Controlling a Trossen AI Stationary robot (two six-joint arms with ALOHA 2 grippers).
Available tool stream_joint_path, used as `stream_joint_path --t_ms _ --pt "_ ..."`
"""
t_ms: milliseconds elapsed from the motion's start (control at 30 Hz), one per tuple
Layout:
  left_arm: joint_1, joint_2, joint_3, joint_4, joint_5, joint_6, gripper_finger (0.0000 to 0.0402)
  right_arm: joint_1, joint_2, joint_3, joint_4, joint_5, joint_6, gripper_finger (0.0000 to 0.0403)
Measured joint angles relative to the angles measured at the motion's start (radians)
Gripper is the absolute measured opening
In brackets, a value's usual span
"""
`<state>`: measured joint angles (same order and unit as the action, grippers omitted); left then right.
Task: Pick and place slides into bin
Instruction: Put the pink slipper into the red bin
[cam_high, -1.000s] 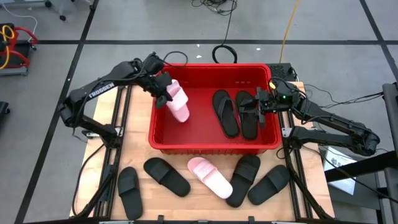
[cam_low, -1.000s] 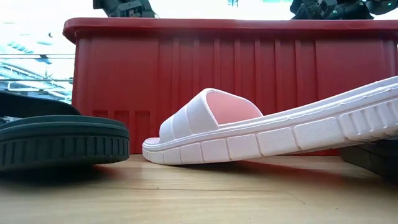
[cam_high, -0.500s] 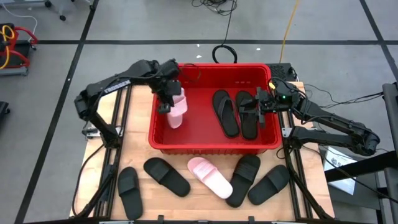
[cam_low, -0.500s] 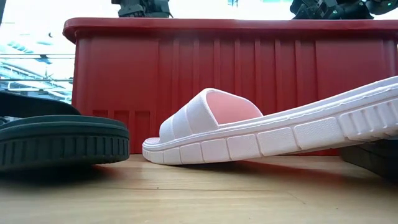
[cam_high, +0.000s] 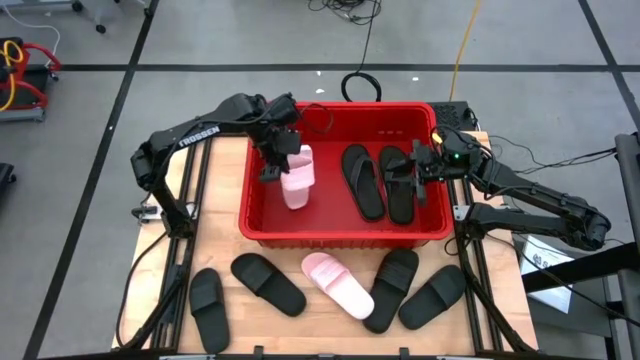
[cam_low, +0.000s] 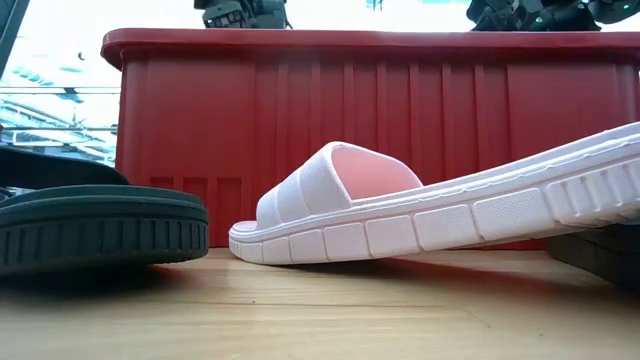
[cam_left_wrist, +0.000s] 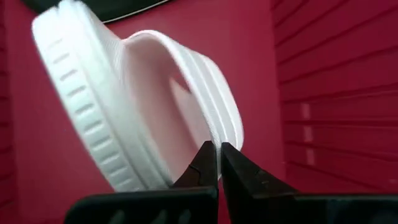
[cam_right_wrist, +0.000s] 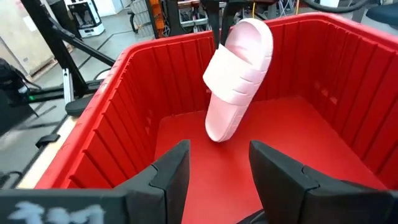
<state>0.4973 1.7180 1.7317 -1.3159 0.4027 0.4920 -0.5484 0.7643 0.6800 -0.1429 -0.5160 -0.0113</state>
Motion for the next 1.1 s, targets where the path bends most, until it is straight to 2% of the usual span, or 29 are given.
stream_joint_path --t_ms 67,333,500,667,833,1100 --pt "0.0 0.0 -0.003 0.002 0.042 0.002 0.0 0.0 0.0 0.0 0.0 0.0 -0.034 0.0155" --pt "-0.011 -0.003 -0.079 0.046 0.056 -0.028 0.0 0.0 0.0 0.0 0.0 -0.001 -0.061 0.0155" --pt "-0.012 -0.006 -0.127 0.106 0.131 -0.03 0.0 0.0 0.0 0.0 0.001 -0.002 -0.075 0.0155" --pt "-0.004 -0.004 -0.12 0.121 0.057 -0.035 0.0 0.0 0.0 0.0 0.002 -0.003 -0.083 0.0155" --pt "0.015 -0.002 -0.121 0.119 -0.072 -0.042 0.0 0.0 0.0 0.0 0.002 -0.004 -0.083 0.0155" --pt "0.036 0.002 -0.124 0.178 -0.148 -0.05 0.0 0.0 0.0 0.0 0.002 -0.004 -0.083 0.0155"
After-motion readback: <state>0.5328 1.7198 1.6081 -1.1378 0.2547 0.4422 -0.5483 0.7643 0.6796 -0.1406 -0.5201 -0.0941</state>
